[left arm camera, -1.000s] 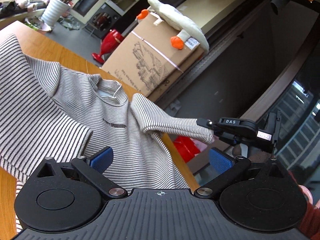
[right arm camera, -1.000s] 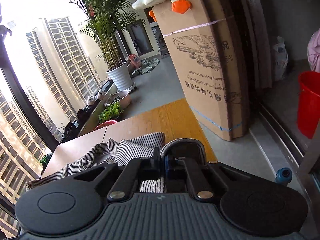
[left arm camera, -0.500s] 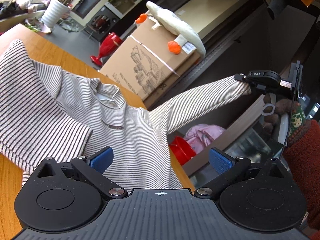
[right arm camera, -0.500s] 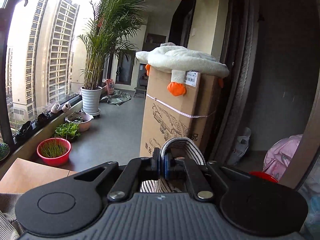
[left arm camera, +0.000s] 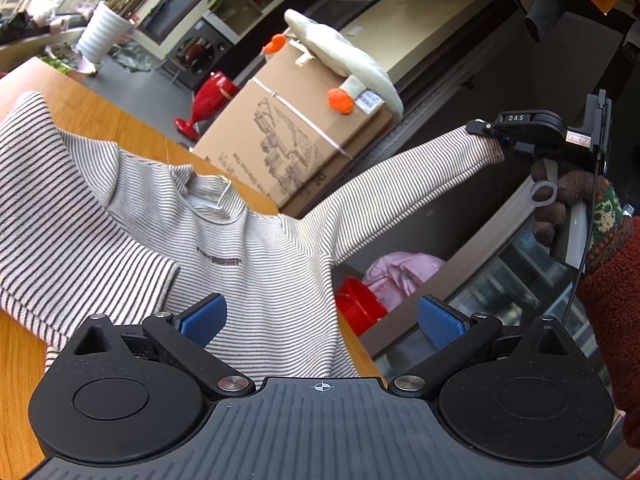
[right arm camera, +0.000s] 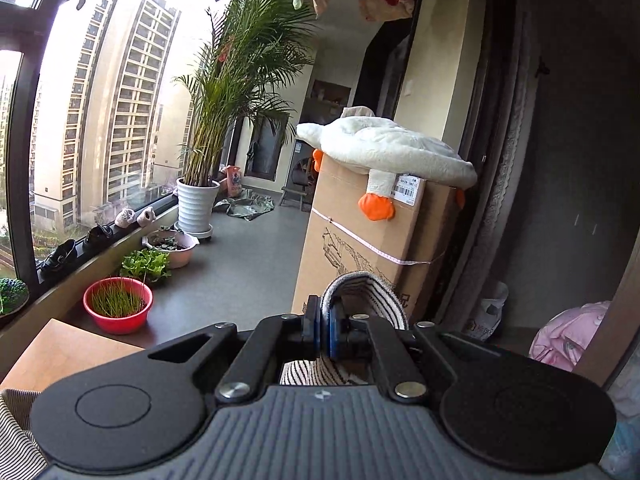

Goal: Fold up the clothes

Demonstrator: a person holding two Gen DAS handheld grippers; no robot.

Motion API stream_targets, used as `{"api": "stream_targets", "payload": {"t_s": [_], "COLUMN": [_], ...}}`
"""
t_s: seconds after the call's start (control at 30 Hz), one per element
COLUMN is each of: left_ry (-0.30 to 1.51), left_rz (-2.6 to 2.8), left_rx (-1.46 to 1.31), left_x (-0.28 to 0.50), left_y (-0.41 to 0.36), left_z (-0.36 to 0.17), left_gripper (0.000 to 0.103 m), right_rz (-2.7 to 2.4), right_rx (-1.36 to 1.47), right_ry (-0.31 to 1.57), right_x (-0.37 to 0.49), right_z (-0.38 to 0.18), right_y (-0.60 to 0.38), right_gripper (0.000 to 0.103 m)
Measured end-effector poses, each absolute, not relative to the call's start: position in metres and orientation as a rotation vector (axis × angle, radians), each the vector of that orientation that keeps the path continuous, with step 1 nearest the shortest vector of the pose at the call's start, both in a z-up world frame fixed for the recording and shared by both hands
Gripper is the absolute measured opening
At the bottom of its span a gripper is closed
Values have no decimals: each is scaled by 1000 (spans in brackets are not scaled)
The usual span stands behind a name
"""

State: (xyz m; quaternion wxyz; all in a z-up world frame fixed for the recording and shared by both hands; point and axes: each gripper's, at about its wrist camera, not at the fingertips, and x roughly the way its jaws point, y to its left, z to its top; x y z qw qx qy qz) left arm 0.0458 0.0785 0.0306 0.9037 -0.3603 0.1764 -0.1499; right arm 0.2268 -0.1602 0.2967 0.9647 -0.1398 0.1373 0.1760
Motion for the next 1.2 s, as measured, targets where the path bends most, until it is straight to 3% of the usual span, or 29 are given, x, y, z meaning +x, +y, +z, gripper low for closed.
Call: {"api": "stream_targets", "payload": {"t_s": [1.2], "left_ry": [408], "left_rz": [-274], "left_rx": [-772], "left_x": [47], "left_y": [83], "left_z": [25], "left_gripper": [103], "right_rz": [807], "right_rx": [-414], "right_ry": [345], "right_x": [172], "right_z": [261], "right_y": [2], "right_gripper": [4]}}
